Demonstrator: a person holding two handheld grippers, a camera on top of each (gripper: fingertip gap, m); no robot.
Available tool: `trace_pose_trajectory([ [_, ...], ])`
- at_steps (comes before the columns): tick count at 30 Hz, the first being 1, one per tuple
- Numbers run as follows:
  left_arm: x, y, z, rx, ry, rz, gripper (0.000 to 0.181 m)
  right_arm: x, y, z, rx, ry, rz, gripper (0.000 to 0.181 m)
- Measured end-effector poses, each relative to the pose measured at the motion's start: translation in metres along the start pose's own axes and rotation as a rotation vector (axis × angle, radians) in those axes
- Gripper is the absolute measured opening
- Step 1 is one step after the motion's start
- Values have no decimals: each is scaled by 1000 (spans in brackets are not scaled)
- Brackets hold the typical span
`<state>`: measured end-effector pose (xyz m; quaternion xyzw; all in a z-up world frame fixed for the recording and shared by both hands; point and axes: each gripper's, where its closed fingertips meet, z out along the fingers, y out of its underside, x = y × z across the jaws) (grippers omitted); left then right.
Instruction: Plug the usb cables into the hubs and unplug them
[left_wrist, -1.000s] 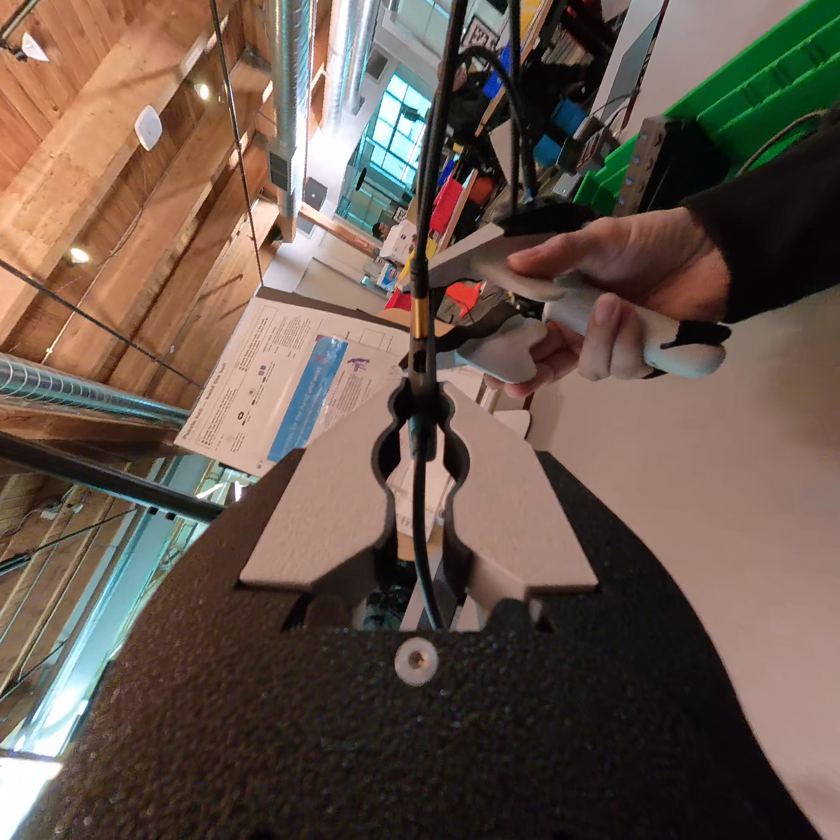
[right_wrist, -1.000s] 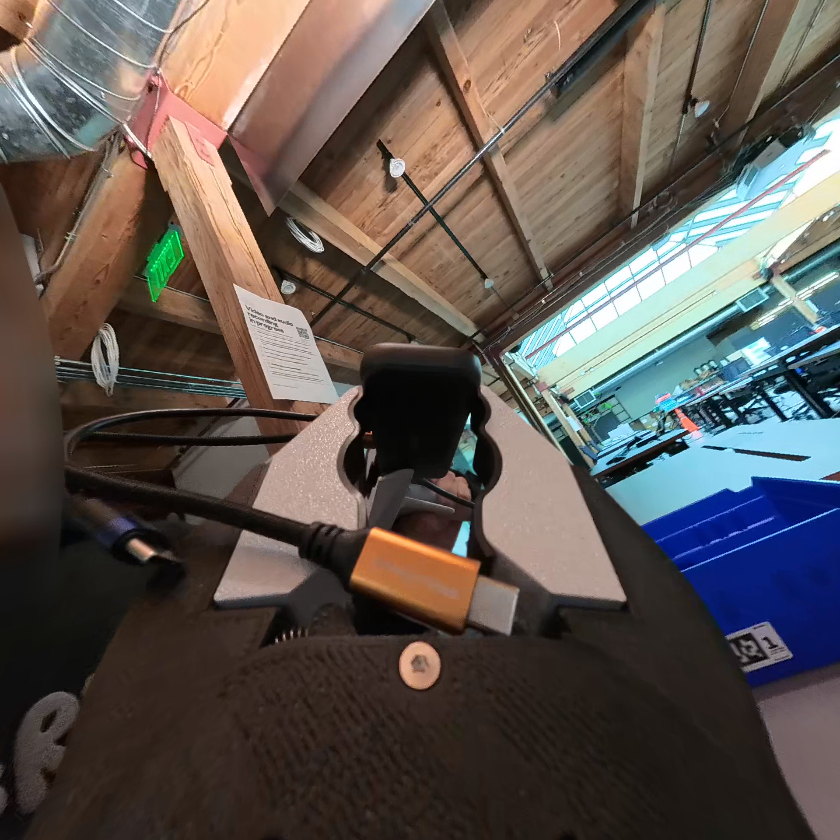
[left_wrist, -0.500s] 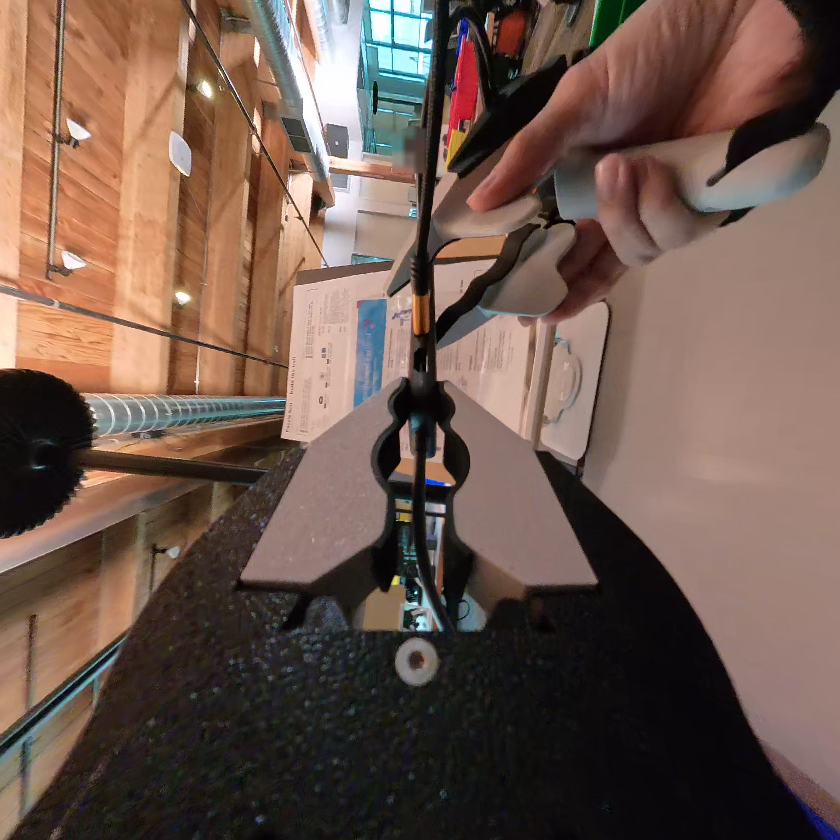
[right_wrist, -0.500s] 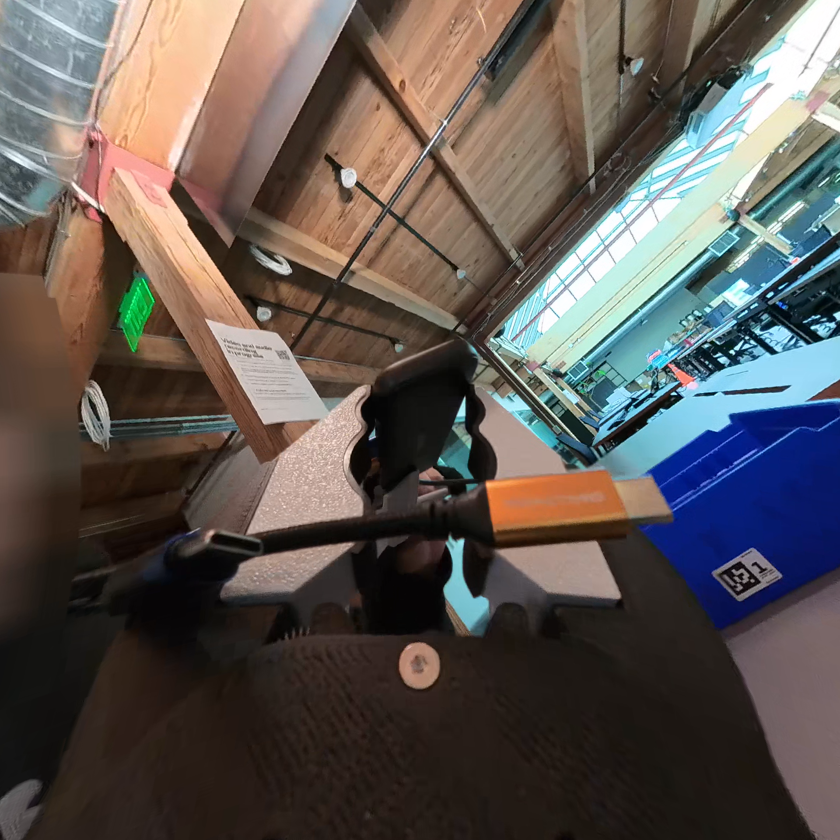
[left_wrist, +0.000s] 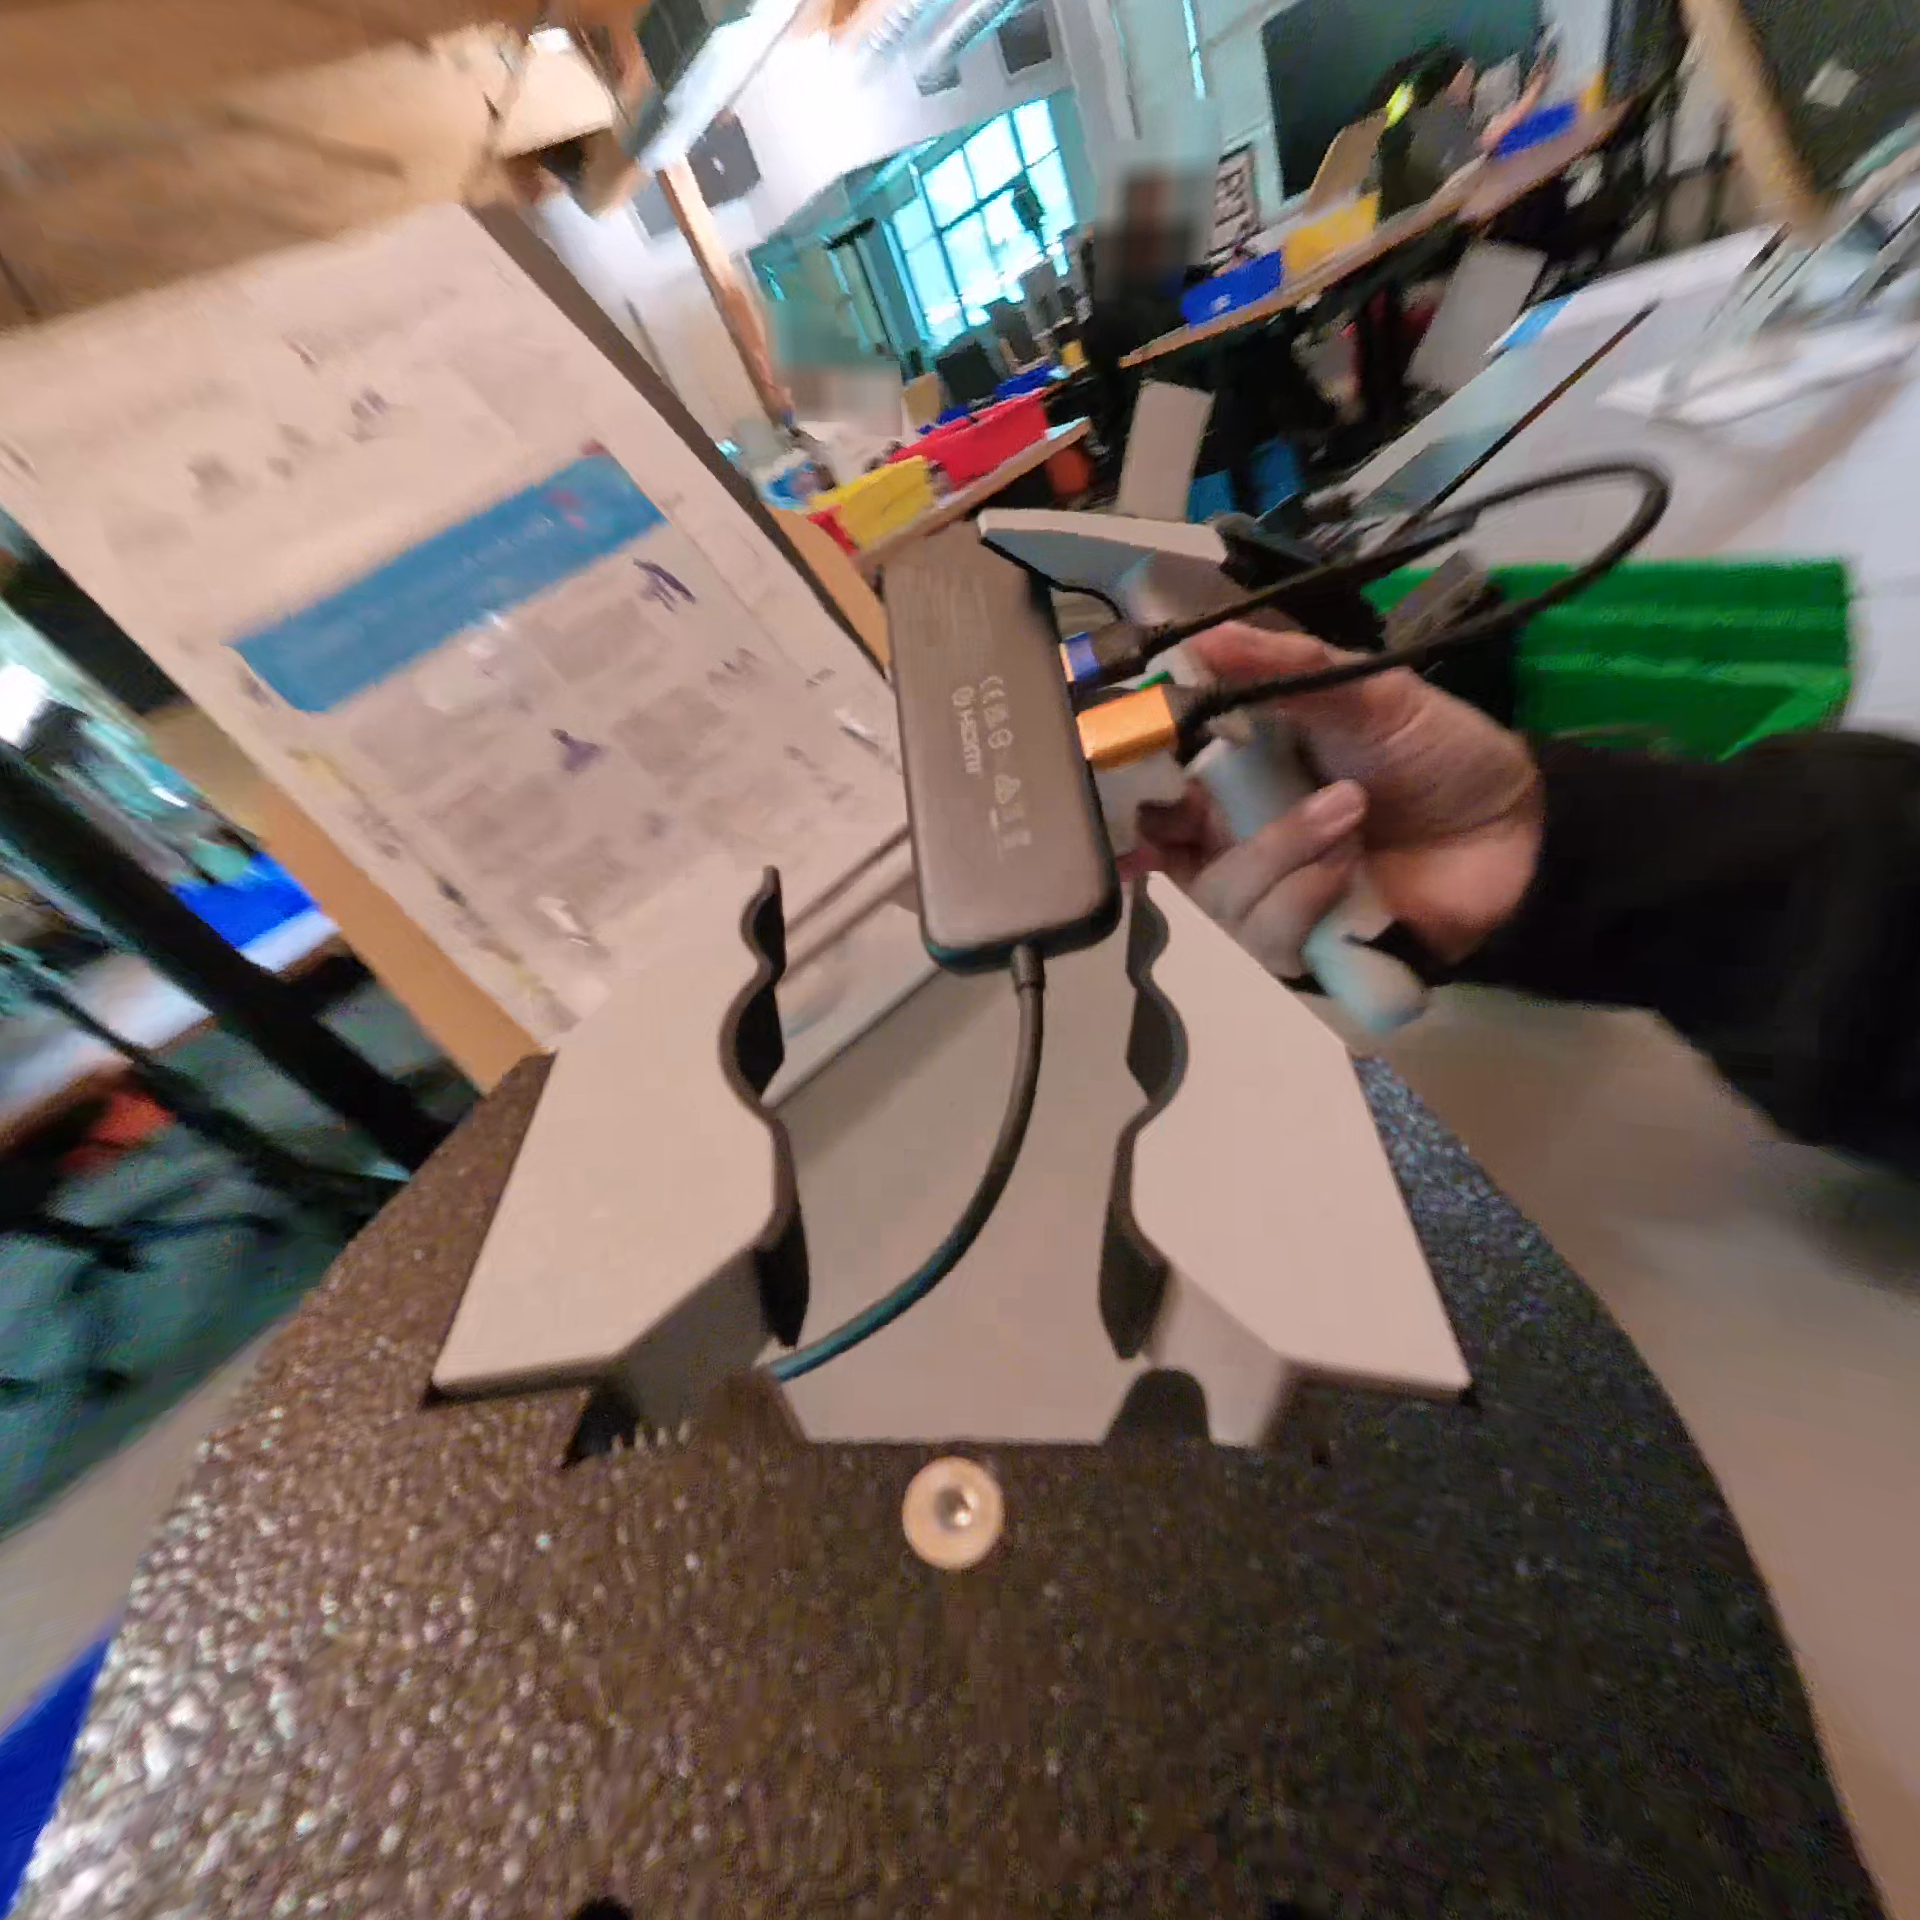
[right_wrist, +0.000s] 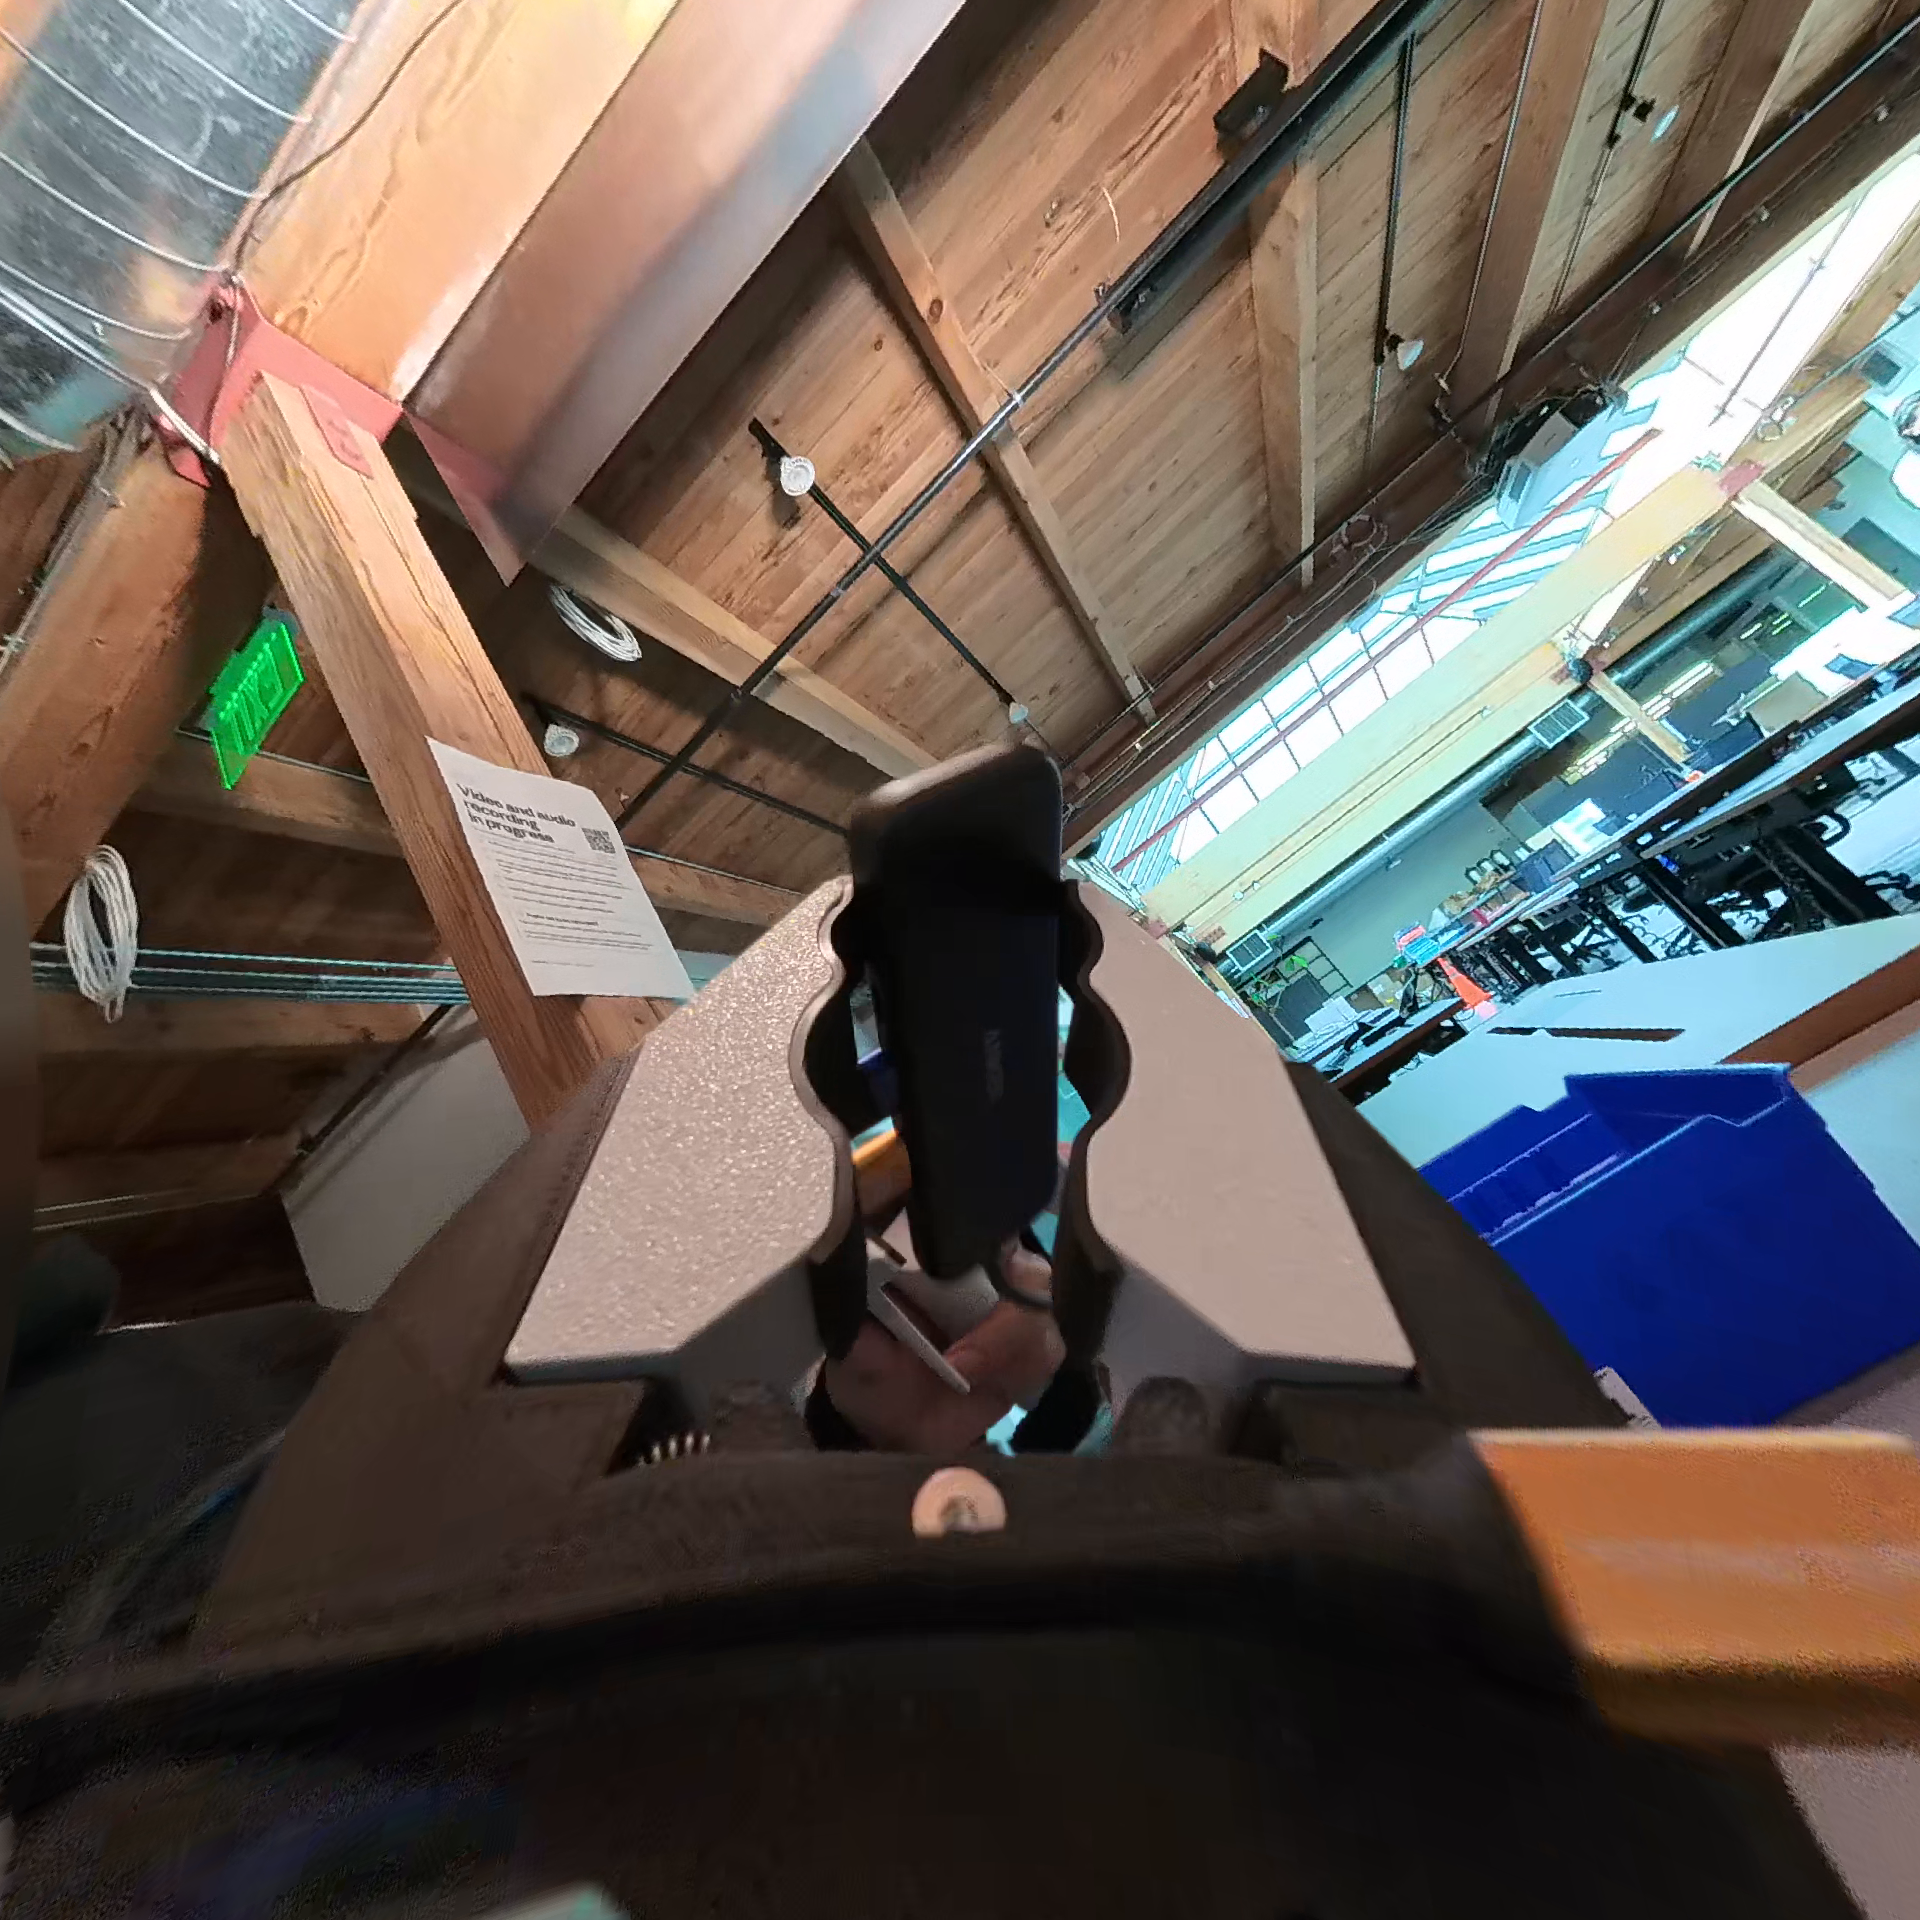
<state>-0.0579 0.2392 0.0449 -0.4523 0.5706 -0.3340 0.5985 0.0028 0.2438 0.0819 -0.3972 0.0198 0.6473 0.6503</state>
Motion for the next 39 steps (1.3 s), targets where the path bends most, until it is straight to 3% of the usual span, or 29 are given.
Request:
trace_pose_trajectory([
  [2,3,7,5,-24,37,-126,68,0,5,3,-19,5,-11,36],
  [7,26,42,27,-169,99,-233,73,2,17,9,-71,28,-40,36],
  [10,22,46,35,-157,9,-202,44,4,21,11,-99,68,-111,35],
  [14,16,47,33,-175,-58,-141,44,7,19,2,-157,108,-231,28],
  [16,7,43,28,-172,-107,-74,44,13,17,-6,-197,152,-278,47],
  [19,-9,35,16,-151,-154,-19,44,39,1,-30,-227,327,-341,61],
  [23,-35,39,-4,-249,-209,60,44,76,-44,-85,-190,698,-373,59],
  [27,-54,44,-20,-376,-288,165,44,59,-89,-114,-137,910,-567,61],
  [30,-50,47,-20,-413,-293,208,43,19,-92,-89,-108,796,-657,61],
  [32,-39,50,-12,-417,-265,257,44,0,-68,-60,-151,621,-582,49],
  [34,-25,50,-3,-402,-233,296,44,-2,-33,-40,-270,497,-475,52],
  [37,-7,47,8,-365,-194,319,44,7,11,-28,-427,394,-341,56],
  [39,-1,47,13,-352,-166,366,44,4,26,-21,-450,317,-288,53],
])
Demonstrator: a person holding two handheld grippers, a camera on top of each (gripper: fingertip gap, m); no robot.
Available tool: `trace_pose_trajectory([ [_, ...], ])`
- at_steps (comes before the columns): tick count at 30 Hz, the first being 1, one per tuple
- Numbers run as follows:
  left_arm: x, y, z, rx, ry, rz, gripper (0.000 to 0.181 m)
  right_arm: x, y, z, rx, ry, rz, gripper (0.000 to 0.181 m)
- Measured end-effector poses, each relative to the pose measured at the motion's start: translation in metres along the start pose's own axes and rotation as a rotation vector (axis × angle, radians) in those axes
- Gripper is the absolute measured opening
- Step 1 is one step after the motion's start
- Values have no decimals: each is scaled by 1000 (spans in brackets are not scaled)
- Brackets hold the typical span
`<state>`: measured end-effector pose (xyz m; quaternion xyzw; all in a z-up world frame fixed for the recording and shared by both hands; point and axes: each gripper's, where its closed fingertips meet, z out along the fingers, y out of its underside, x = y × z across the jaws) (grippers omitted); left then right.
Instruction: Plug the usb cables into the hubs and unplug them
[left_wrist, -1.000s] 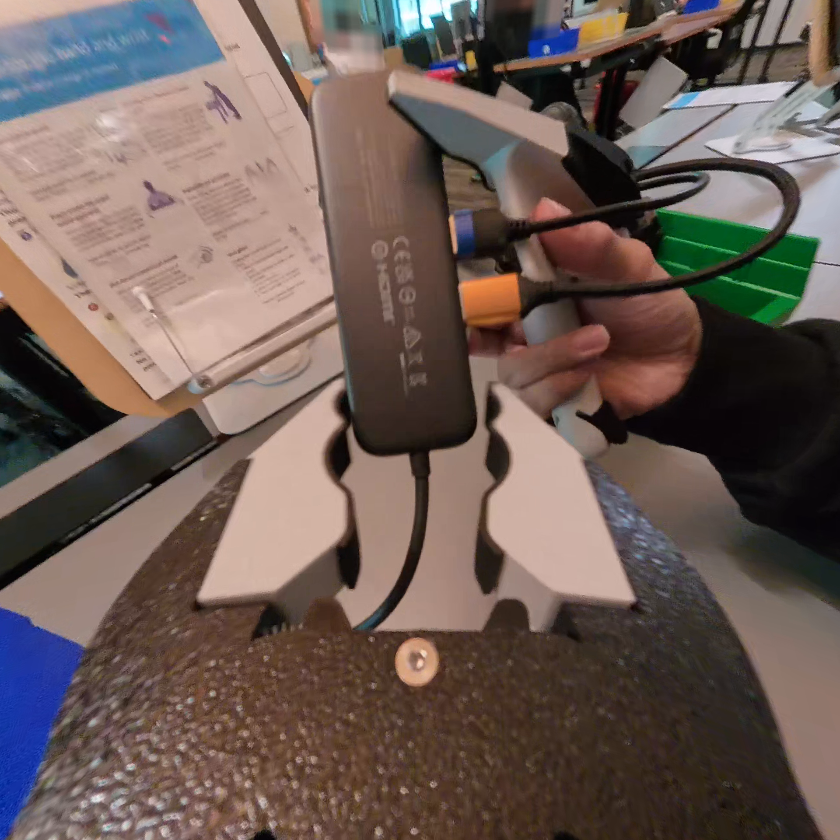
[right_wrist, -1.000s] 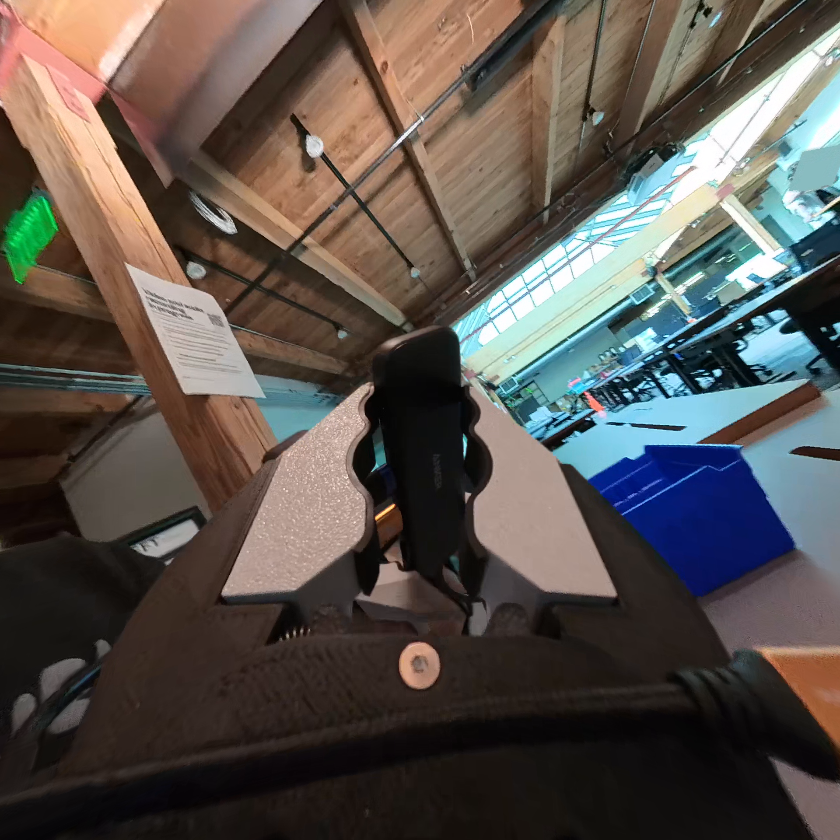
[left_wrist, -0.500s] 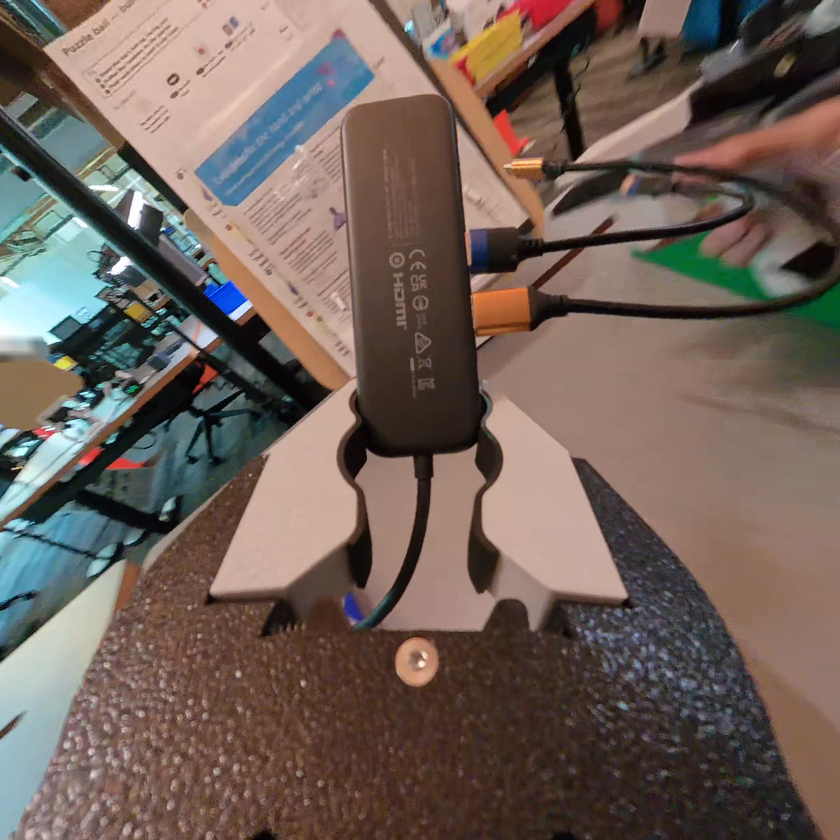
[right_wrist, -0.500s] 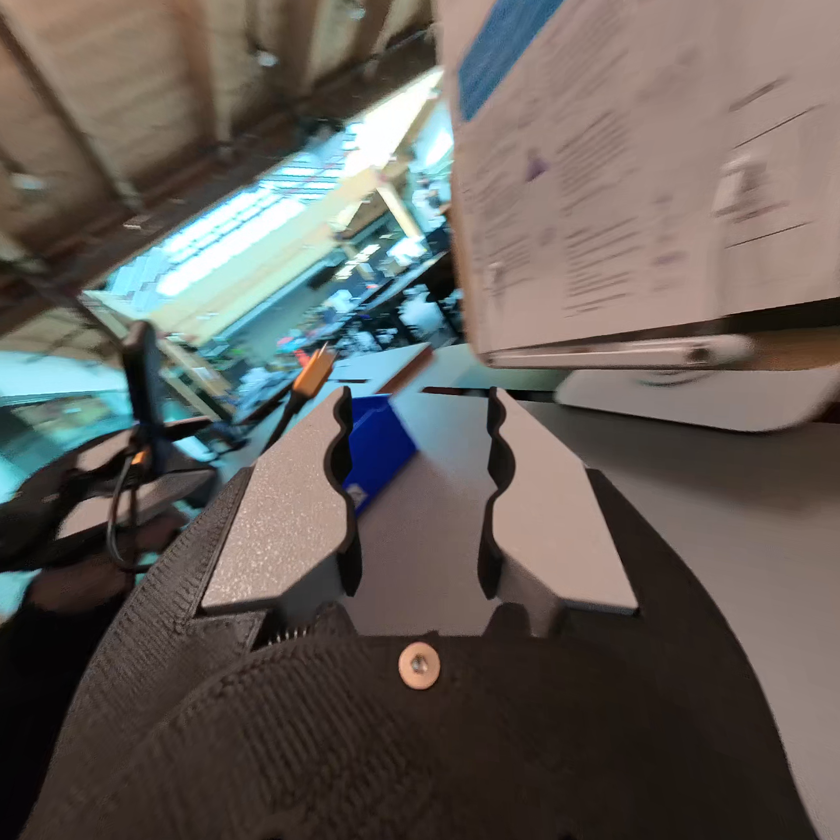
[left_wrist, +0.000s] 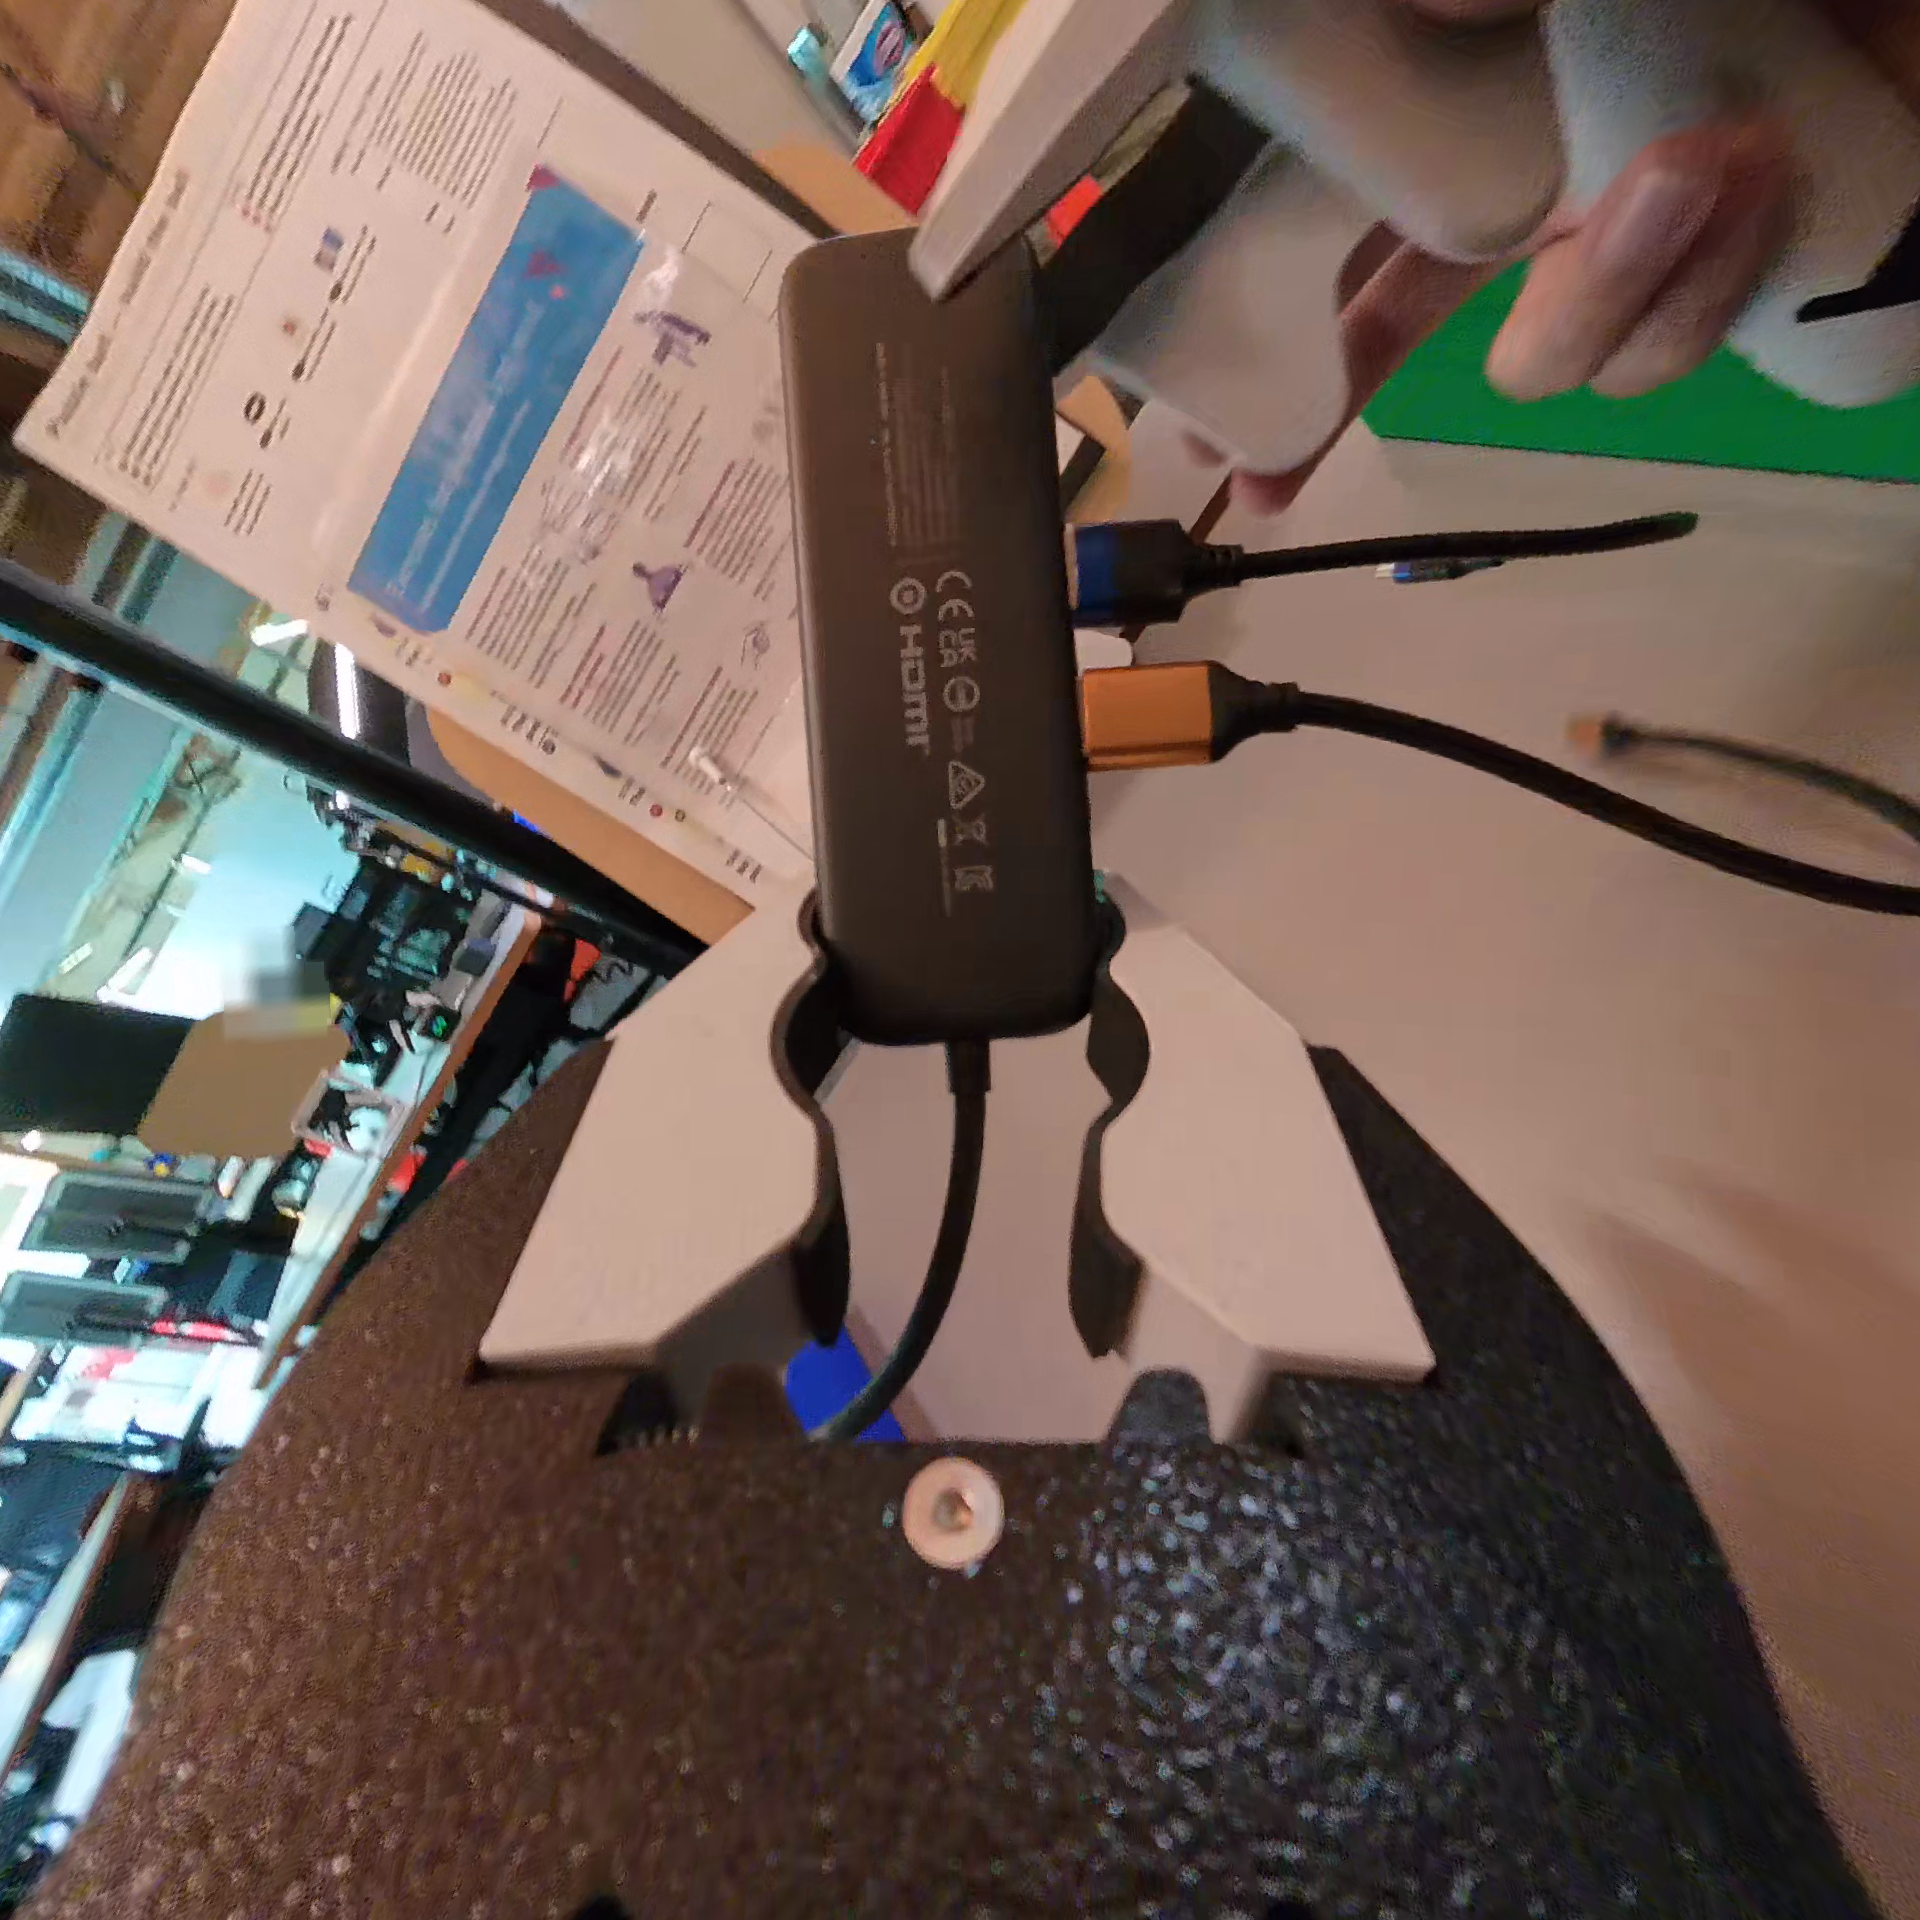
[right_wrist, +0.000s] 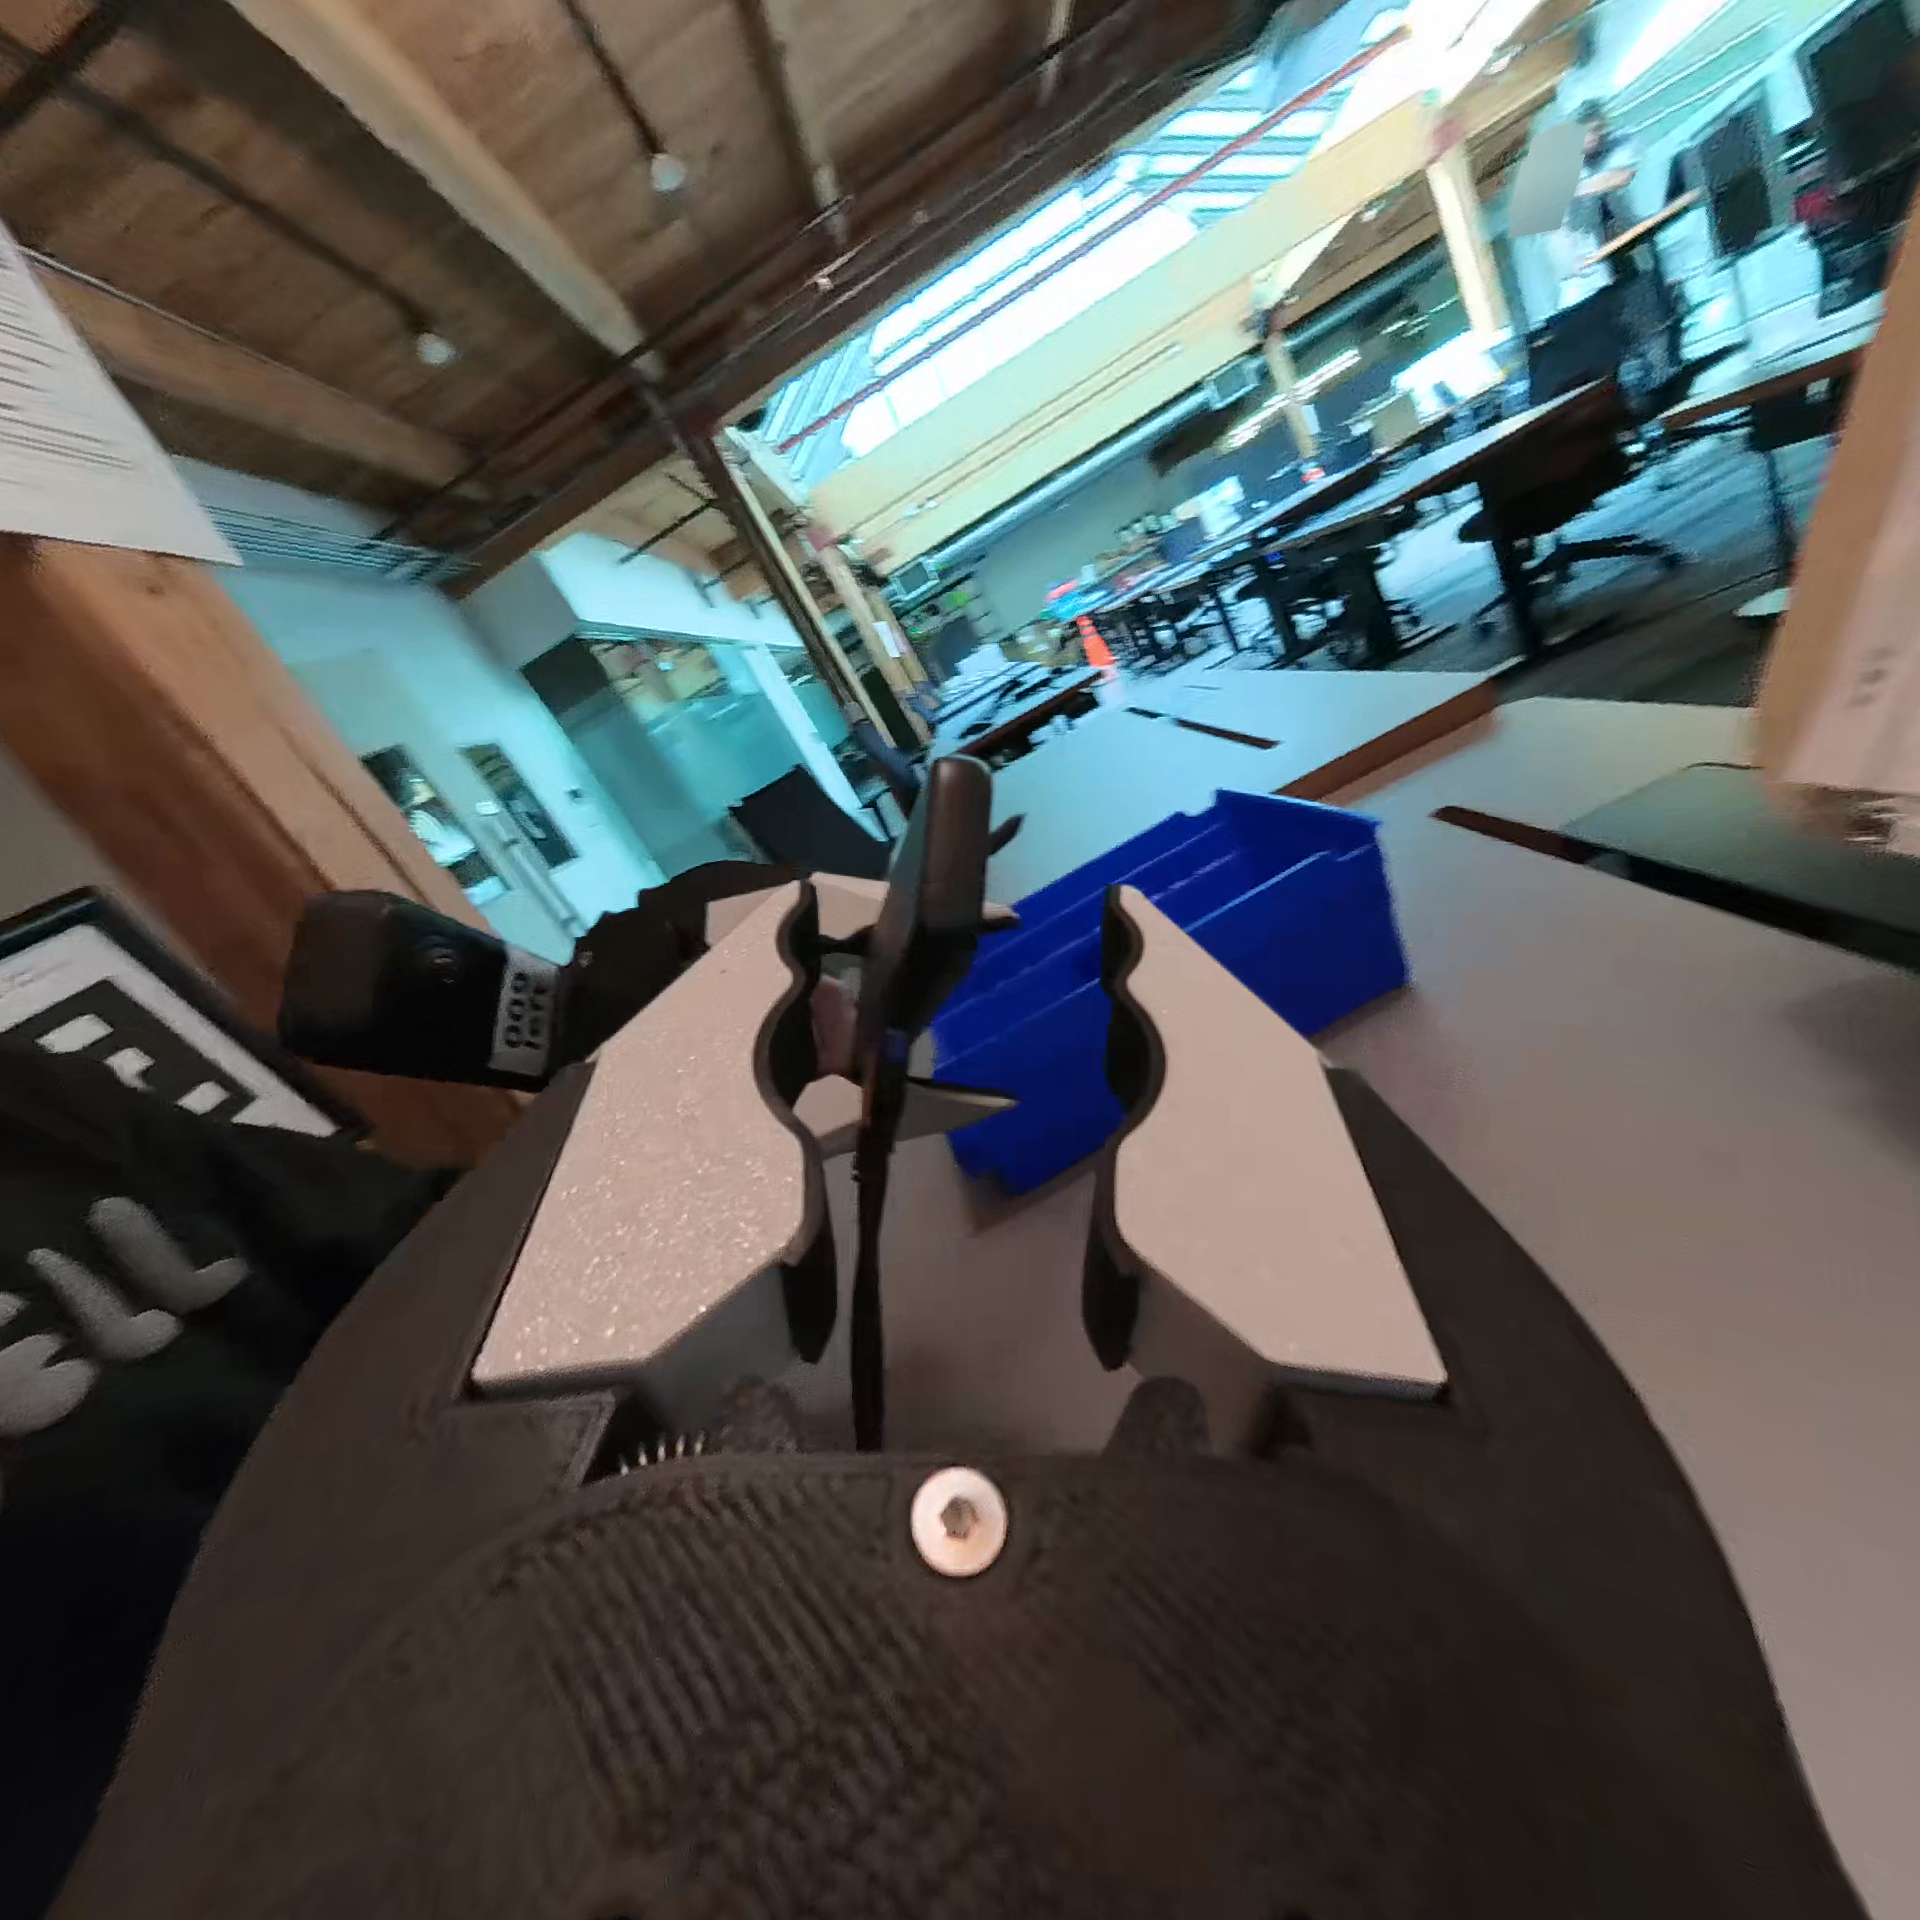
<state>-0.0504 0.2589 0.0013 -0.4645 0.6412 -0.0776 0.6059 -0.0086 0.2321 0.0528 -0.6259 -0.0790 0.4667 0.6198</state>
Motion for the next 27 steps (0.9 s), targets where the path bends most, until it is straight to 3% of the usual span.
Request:
trace_pose_trajectory([
  [1,2,-1,1,8,3,26,43,-2,2,3,-2,-23,12,47],
  [3,4,-4,3,24,7,64,44,-5,6,7,-5,-67,14,13],
  [7,0,-8,5,72,-18,93,44,-8,-1,5,41,-151,112,11],
  [14,-9,-43,-17,352,-62,-4,47,-2,-17,-1,176,-255,380,11],
  [17,0,-48,-22,426,-6,-1,49,3,-14,1,191,-297,467,11],
  [27,-3,-39,-12,441,22,-49,44,11,-9,4,201,-278,524,11],
])
